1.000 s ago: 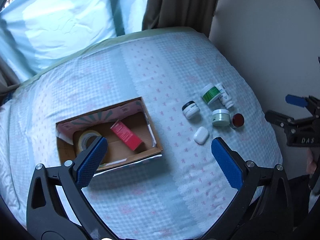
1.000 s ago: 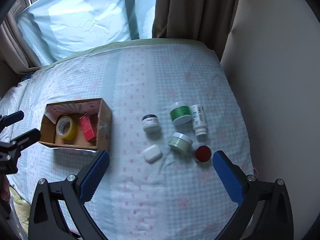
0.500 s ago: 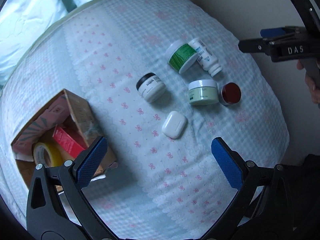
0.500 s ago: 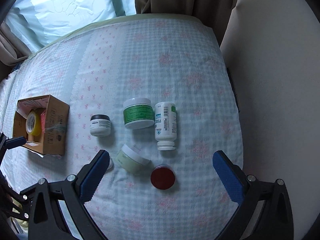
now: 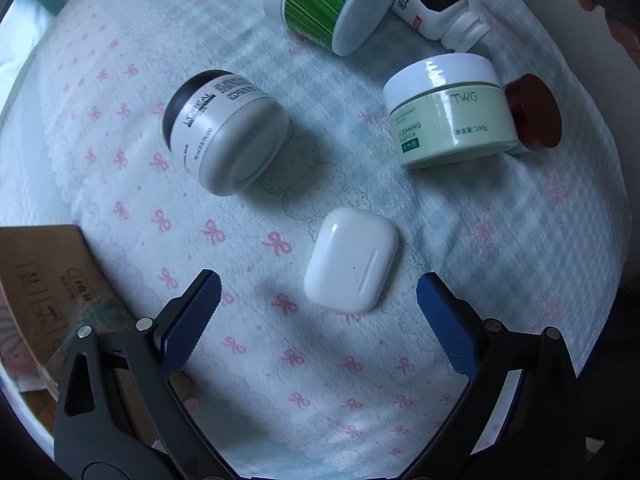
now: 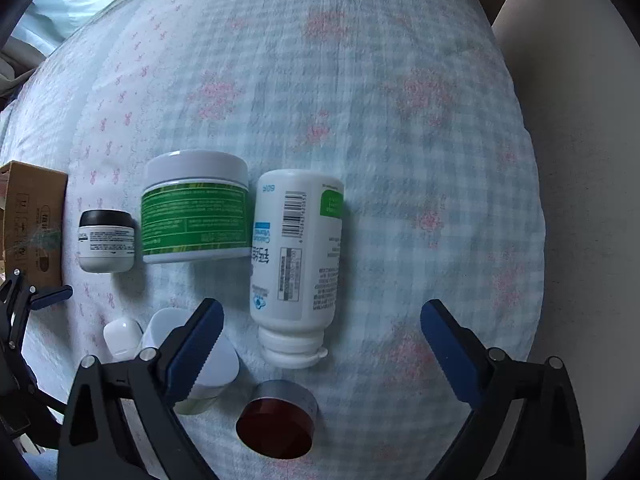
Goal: Organize rigid objects
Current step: 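Grasp the white earbud case with the left tool while the right tool grasps the white pill bottle, then carry the earbud case and pill bottle over the cardboard box with both tools, then release the earbud case into the tape roll and the pill bottle into the box, then grasp the L'Oreal jar with the left tool while the right tool grasps the pale green TWG jar, then carry the L'Oreal jar and TWG jar over the cardboard box with both tools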
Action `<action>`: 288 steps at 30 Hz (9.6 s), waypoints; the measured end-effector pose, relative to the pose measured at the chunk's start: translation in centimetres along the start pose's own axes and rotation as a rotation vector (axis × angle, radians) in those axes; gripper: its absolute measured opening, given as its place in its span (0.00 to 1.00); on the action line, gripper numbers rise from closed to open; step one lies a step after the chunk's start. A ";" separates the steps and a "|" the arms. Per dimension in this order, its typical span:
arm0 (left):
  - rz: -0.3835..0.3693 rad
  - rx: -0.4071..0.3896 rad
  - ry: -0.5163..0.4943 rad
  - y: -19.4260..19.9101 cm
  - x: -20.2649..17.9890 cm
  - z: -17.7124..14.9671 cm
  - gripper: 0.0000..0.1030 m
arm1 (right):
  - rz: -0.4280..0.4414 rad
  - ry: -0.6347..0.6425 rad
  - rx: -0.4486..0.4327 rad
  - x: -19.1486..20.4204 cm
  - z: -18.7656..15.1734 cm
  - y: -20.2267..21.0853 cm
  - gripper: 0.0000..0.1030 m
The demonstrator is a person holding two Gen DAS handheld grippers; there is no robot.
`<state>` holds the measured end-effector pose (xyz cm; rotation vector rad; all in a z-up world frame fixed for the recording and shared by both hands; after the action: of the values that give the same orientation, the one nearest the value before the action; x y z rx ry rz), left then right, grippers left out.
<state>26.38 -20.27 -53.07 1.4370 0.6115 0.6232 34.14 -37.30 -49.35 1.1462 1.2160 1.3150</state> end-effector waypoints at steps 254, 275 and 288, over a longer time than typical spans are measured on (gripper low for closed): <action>0.023 -0.268 -0.194 10.9 1.7 3.2 0.48 | 0.210 -0.703 -0.264 5.8 -11.7 5.5 0.66; 0.055 -0.582 0.117 32.6 14.7 -12.0 0.48 | 0.150 -0.378 -0.438 23.3 -7.6 26.1 0.66; 0.137 -0.527 0.325 31.9 27.5 -23.2 0.48 | 0.246 -0.264 -0.397 35.8 -2.6 23.8 0.66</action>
<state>28.35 16.75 -22.45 0.8926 0.5488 1.0527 27.29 -2.48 -24.88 1.1547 0.6016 1.4538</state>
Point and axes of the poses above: each gripper's, at about its wrist camera, not at the fingertips, and y roughly against the way its jaws point, x to its left, z to its top, the point moved 4 cm from there along -y, roughly the way its jaws point, and after that the axes turned 1 degree about z, right-handed, at the moved point
